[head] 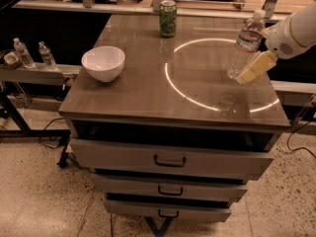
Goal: Pick water bottle
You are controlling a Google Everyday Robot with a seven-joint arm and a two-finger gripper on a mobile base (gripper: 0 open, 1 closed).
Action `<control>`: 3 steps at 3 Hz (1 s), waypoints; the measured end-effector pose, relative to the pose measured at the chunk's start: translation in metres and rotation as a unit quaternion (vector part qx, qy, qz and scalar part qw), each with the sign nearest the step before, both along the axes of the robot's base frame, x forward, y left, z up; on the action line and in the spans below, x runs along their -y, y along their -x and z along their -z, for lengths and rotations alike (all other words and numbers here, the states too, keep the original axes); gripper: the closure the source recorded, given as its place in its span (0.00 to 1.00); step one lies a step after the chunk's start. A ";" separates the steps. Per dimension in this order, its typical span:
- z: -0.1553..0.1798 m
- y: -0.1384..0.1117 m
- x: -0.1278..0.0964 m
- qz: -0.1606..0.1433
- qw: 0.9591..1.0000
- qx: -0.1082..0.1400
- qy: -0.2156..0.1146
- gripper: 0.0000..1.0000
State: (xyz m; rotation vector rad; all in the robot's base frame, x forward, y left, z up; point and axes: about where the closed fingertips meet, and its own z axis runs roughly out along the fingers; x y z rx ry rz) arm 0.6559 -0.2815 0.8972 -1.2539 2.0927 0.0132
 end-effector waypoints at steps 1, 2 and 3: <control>0.004 -0.016 0.001 0.020 0.998 -0.002 -0.053 0.00; 0.014 -0.029 0.006 0.044 0.988 -0.032 -0.144 0.04; 0.018 -0.033 0.004 0.052 0.977 -0.057 -0.198 0.26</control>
Offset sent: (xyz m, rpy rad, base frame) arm 0.0415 -0.0177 -0.0123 0.4185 0.0939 -0.1320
